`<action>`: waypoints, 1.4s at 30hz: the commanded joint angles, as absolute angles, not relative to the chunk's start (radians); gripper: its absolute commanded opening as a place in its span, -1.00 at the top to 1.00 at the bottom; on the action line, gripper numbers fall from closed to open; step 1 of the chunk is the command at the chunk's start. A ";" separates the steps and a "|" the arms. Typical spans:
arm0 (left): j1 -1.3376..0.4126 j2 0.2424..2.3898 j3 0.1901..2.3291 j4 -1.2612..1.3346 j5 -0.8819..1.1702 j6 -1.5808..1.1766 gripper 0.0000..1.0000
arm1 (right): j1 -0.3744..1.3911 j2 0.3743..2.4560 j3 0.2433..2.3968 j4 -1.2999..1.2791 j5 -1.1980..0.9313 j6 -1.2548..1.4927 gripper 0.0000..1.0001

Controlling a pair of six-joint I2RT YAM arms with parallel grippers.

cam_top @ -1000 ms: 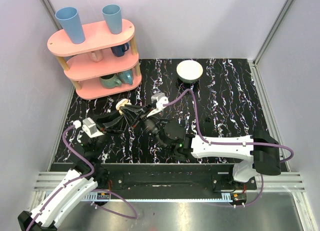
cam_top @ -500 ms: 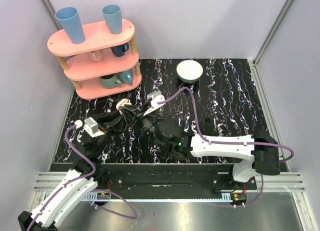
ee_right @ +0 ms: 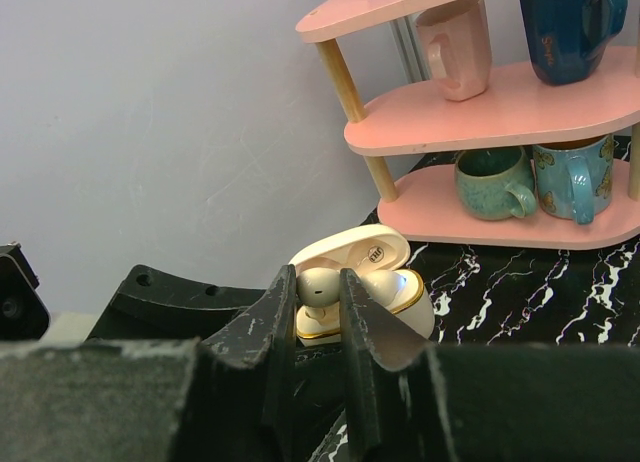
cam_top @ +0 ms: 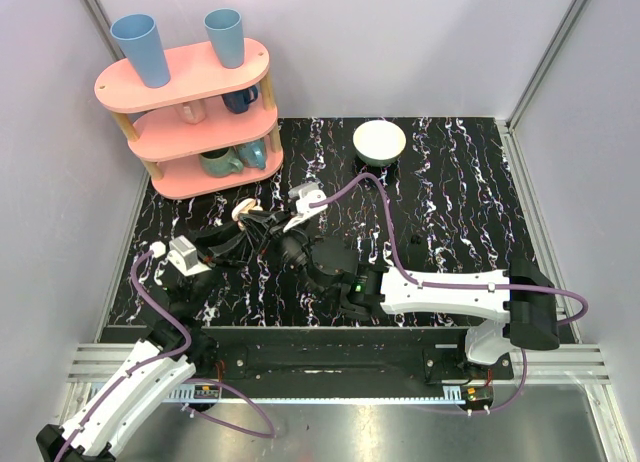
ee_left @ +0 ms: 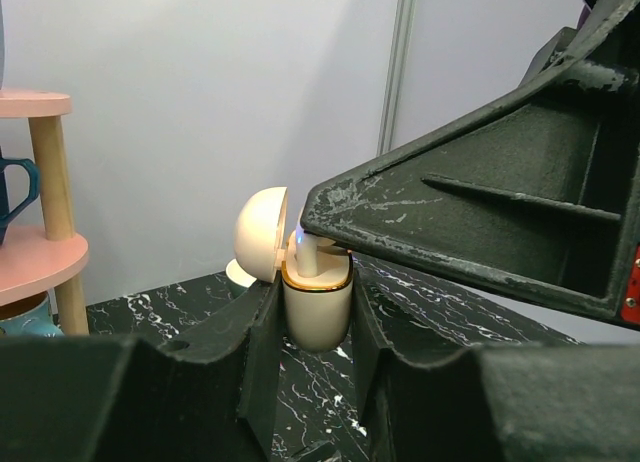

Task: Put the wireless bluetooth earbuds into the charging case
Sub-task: Insert the left earbud into the left side groove of the charging case, then close the charging case with the earbuds.

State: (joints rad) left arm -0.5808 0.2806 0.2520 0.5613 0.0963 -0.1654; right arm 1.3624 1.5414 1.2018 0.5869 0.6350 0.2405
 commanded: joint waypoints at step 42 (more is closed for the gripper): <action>-0.580 0.271 0.298 0.620 0.132 -0.175 1.00 | 1.365 1.325 1.126 0.712 0.535 0.066 -0.18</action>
